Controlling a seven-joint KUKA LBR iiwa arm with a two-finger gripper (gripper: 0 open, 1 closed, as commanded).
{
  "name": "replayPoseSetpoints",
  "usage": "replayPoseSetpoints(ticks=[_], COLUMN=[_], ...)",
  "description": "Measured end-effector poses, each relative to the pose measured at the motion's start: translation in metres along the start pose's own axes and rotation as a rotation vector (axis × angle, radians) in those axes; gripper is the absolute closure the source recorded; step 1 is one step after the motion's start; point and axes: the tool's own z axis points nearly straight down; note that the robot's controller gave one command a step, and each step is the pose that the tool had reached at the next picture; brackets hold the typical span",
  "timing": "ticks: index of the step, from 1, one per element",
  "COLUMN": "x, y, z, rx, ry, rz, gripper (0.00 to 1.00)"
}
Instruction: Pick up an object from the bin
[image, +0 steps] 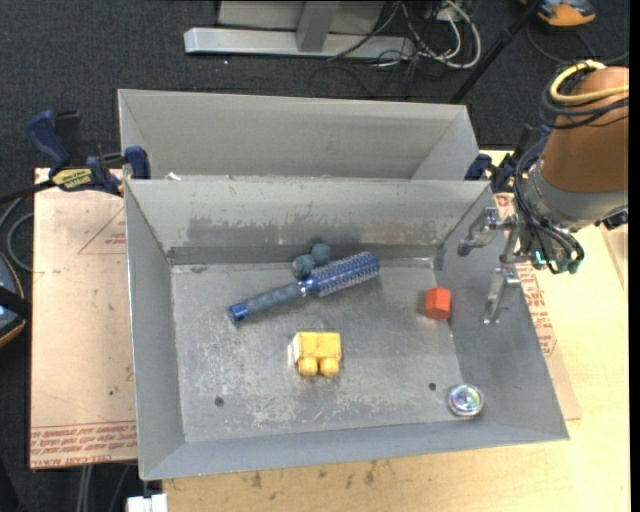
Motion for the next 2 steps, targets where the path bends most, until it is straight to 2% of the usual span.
replayPoseSetpoints(ticks=[1,2], x=[-0.008,-0.008], y=[0.002,-0.001], z=[0.133,0.104], rx=[-0.006,0.001], ry=[-0.011,-0.011], rz=[0.337,0.206], gripper=[0.00,0.00])
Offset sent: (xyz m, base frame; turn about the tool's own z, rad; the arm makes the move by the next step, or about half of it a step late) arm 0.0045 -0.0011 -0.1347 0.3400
